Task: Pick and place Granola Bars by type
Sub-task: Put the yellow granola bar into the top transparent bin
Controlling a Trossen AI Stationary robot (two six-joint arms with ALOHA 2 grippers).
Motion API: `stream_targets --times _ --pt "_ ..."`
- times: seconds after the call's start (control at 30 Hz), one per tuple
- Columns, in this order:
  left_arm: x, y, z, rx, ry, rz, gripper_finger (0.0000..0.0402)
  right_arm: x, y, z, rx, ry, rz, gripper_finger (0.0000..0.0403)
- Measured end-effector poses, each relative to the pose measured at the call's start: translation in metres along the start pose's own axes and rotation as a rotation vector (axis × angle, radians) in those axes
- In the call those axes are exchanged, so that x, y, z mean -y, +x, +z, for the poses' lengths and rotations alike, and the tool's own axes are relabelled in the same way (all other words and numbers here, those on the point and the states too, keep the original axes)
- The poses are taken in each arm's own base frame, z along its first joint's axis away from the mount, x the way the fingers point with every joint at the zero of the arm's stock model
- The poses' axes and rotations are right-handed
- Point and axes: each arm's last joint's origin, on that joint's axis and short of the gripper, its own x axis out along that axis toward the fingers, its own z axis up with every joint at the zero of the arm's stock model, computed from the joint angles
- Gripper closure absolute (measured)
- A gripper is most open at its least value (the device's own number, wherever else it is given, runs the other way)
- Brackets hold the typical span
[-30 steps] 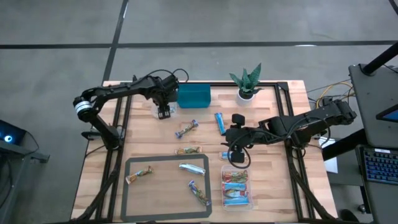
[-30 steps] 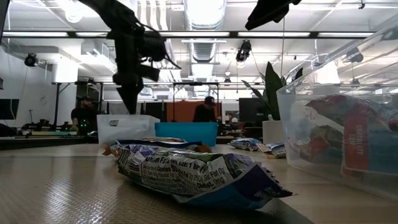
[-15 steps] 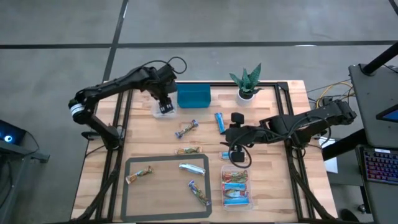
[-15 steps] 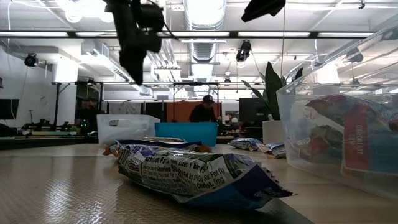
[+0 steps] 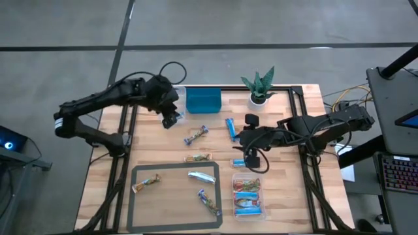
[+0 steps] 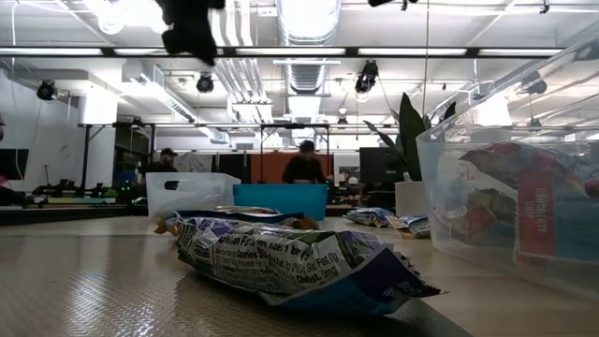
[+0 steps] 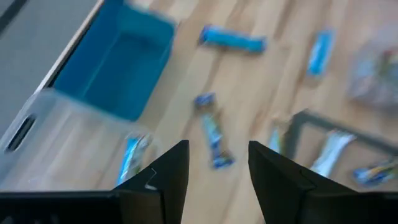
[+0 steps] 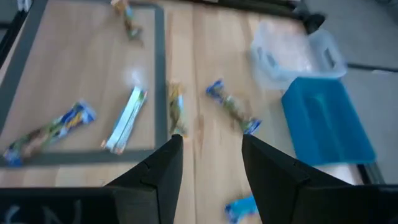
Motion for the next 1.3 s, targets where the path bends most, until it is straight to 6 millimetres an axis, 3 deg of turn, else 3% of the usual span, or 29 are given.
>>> stream_targets --times 0.2,0.37,0.7,0.9,1.3 --pt "0.034 -0.024 -0.001 0.206 0.009 -0.146 0.0254 -0.001 0.000 -0.015 -0.155 -0.016 0.075 0.0245" --pt "0.059 -0.028 -0.006 0.317 0.013 -0.273 0.0254 -0.002 0.003 -0.026 -0.235 -0.024 0.088 0.0245" --pt "0.089 0.018 -0.049 0.173 -0.088 -0.355 0.0254 -0.005 0.021 -0.057 -0.366 -0.046 0.073 0.0245" --pt "0.108 0.040 -0.068 0.251 -0.044 -0.417 0.0254 -0.008 0.038 -0.078 -0.409 -0.005 0.090 0.0245" --pt "0.121 0.061 -0.095 0.355 -0.008 -0.395 0.0254 -0.013 0.060 -0.118 -0.484 0.082 0.101 0.0245"
